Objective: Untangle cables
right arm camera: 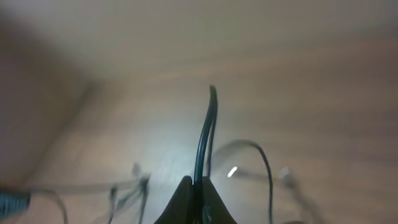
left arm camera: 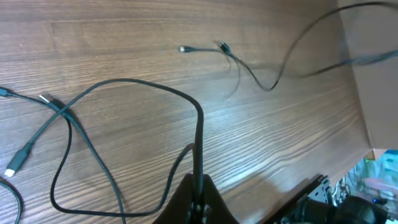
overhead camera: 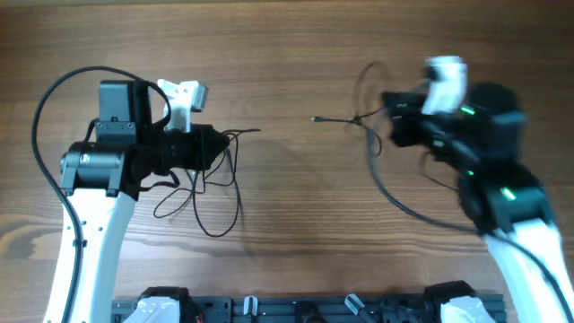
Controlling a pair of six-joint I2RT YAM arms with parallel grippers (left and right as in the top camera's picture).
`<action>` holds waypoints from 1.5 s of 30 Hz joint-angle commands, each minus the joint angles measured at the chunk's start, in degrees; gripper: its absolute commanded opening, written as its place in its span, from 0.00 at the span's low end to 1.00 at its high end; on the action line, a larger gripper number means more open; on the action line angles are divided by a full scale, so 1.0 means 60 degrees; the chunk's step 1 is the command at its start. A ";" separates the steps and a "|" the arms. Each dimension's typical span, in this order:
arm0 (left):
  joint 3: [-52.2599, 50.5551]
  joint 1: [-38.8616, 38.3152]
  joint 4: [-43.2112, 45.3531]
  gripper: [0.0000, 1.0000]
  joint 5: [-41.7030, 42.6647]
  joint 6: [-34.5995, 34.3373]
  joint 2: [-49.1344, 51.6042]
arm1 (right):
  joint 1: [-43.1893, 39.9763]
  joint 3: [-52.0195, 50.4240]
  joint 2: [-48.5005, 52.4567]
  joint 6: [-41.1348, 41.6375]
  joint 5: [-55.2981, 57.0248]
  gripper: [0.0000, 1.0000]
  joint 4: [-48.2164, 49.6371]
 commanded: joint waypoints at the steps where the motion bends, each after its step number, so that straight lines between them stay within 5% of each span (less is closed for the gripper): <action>1: -0.0044 -0.0350 0.0029 0.05 -0.0142 0.0186 0.0055 | -0.1231 0.0379 -0.1676 -0.0867 0.2033 0.04 -0.0007; 6: -0.0044 -0.0685 0.0036 0.06 -0.0142 0.0186 0.0055 | -0.2259 0.0401 -0.2677 -0.2546 0.5217 0.04 -0.0299; 9: -0.0044 -0.0980 0.0036 0.06 -0.0138 0.0182 0.0055 | -0.2728 0.0401 -0.2441 -0.3319 0.8011 0.04 -0.0667; 15: -0.0044 -0.1716 0.0182 0.06 -0.0138 0.0182 0.0055 | -0.3785 0.0401 -0.1672 -0.4266 1.0724 0.04 -0.0426; 21: -0.0044 -0.2849 0.0856 0.08 -0.0138 0.0182 0.0055 | -0.5727 0.0401 -0.0514 -0.2102 1.0342 0.04 -0.1752; 25: -0.0044 -0.3424 0.1333 0.09 -0.0138 0.0182 0.0055 | -0.7220 0.0397 0.0291 0.0120 0.7122 0.04 -0.3646; 30: -0.0044 -0.3905 0.1392 0.11 -0.0142 0.0182 0.0095 | -0.8426 0.0397 0.1778 0.0594 0.4422 0.04 -0.4167; 32: -0.0040 -0.3963 0.1395 0.11 -0.0142 0.0182 0.0189 | -0.8506 0.0397 0.2313 0.0565 0.4335 0.63 -0.4441; 34: -0.0044 -0.3963 0.1395 0.10 -0.0146 0.0182 0.0328 | -0.8506 0.0397 0.2703 0.0543 0.4248 1.00 -0.4659; 37: -0.0040 -0.3963 0.1392 0.17 -0.0142 0.0178 0.0557 | -0.8506 0.0397 0.2932 -0.0401 0.3195 1.00 -0.4677; 40: -0.0040 -0.3952 0.1399 0.51 -0.0157 0.0182 0.0688 | -0.8502 0.0397 0.2943 -0.1268 0.1392 1.00 -0.4455; 45: -0.0040 -0.3872 0.1475 0.79 -0.1585 -0.0834 0.0678 | -0.8429 0.0397 0.2943 -0.3996 -0.3391 1.00 -0.4455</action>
